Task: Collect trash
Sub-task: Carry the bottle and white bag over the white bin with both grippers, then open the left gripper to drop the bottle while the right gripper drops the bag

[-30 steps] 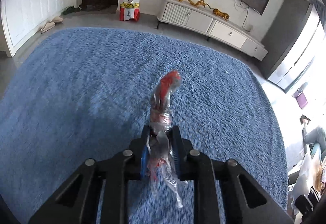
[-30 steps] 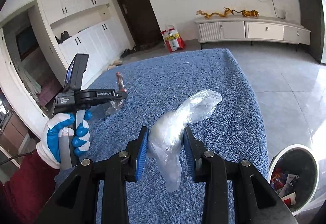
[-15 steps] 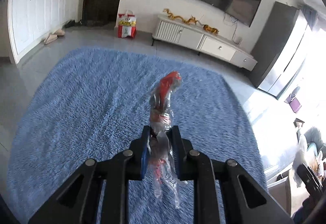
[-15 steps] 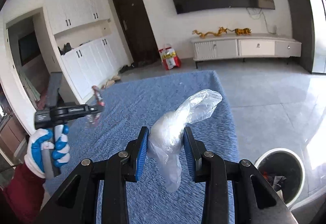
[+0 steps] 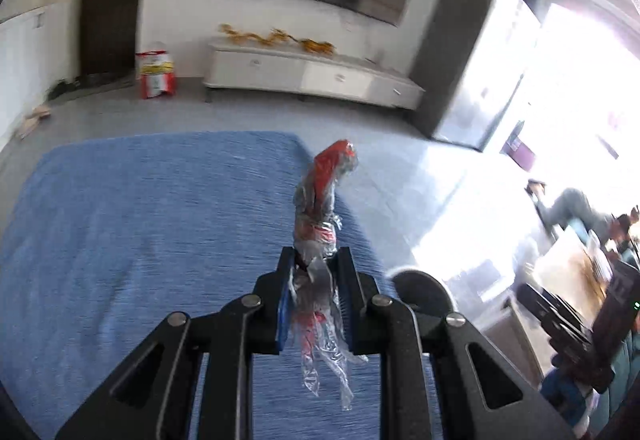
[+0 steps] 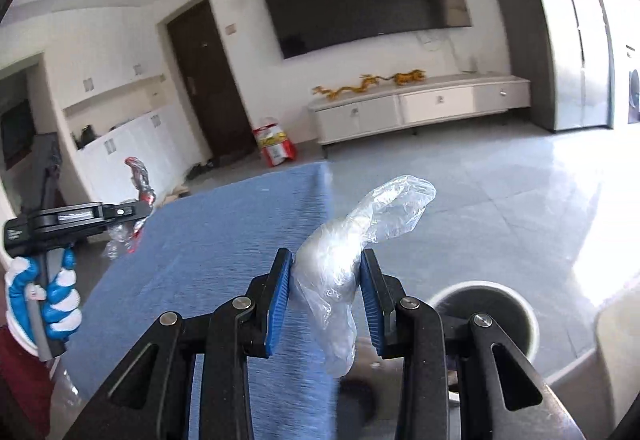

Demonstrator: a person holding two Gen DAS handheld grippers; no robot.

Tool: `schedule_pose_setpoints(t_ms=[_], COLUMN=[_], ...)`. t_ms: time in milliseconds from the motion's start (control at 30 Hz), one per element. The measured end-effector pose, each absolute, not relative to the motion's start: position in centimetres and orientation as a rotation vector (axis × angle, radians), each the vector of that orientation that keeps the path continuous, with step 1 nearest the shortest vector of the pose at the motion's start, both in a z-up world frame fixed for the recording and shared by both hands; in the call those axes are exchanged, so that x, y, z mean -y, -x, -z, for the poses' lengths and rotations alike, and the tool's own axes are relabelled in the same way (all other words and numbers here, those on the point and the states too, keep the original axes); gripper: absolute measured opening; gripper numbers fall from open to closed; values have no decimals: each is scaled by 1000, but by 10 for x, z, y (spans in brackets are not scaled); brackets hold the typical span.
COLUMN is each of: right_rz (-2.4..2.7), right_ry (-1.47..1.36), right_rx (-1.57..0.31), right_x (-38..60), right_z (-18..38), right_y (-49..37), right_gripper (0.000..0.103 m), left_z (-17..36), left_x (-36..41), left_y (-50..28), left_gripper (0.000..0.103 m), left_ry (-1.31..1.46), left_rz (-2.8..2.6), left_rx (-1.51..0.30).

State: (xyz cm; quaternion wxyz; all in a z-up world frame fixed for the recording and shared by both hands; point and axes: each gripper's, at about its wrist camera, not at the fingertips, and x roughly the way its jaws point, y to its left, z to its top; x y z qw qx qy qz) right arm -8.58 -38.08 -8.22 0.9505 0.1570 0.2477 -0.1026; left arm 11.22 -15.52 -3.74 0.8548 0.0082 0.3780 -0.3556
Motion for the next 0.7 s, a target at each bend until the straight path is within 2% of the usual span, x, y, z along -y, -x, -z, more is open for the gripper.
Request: schedule_pose_setpoints(t_ms=[367, 700], right_rz=[353, 406], right_ry=[-312, -330], right_rx=[-632, -765], right_x=[467, 521], right_z=[135, 191], right_y=[82, 57], right_gripper=[35, 35], left_z=[88, 142], left_x=[329, 425], left_y=[-92, -90], left_gripper=[19, 21], left_ry=[-175, -205], left_rz=[941, 1015], left_rx=[-963, -1095])
